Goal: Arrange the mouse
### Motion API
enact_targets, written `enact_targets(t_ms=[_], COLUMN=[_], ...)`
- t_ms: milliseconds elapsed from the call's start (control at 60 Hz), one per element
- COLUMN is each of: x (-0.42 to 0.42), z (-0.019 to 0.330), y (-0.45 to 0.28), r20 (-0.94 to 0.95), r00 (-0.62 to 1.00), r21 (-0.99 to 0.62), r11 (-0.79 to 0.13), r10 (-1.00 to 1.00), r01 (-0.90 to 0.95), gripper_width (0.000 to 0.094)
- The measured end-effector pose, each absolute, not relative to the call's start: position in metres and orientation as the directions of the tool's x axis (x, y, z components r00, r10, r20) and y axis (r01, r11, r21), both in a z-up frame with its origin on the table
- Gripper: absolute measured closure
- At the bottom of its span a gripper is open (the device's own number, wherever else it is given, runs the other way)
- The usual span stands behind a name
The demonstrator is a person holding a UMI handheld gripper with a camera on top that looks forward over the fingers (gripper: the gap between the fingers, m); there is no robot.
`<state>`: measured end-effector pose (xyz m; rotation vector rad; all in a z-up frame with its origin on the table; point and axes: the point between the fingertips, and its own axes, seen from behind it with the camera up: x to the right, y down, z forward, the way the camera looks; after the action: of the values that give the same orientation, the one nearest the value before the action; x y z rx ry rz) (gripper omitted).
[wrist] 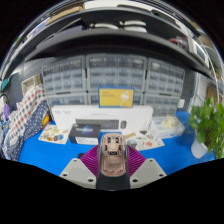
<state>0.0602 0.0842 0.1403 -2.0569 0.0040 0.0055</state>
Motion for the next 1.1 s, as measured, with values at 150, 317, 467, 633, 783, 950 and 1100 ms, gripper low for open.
enact_targets(t_ms=[150, 317, 467, 633, 783, 950, 1100], x=[0.060, 0.048, 0.045, 0.045, 0.043, 0.037, 0.050], z=[0.069, 0.014, -0.011, -0.010, -0.010, -0.002, 0.051], y=[0.081, 0.078, 0.075, 0.075, 0.075, 0.072, 0.070], r20=[-0.039, -0.054, -0.038, -0.033, -0.043, -0.055, -0.058], r00=[0.999, 0.998, 0.999, 0.999, 0.999, 0.998, 0.998], r21=[-0.826, -0.778, -0.760, -0.763, -0.750, -0.725, -0.764], r11=[-0.563, -0.626, -0.648, -0.645, -0.659, -0.688, -0.643], r10=[-0.023, -0.027, -0.019, -0.016, -0.031, -0.005, -0.013], r01=[-0.045, -0.059, -0.041, -0.035, -0.052, -0.043, -0.053], gripper_width=[0.0606, 0.0602, 0.0600, 0.0539, 0.0470, 0.0088, 0.0084])
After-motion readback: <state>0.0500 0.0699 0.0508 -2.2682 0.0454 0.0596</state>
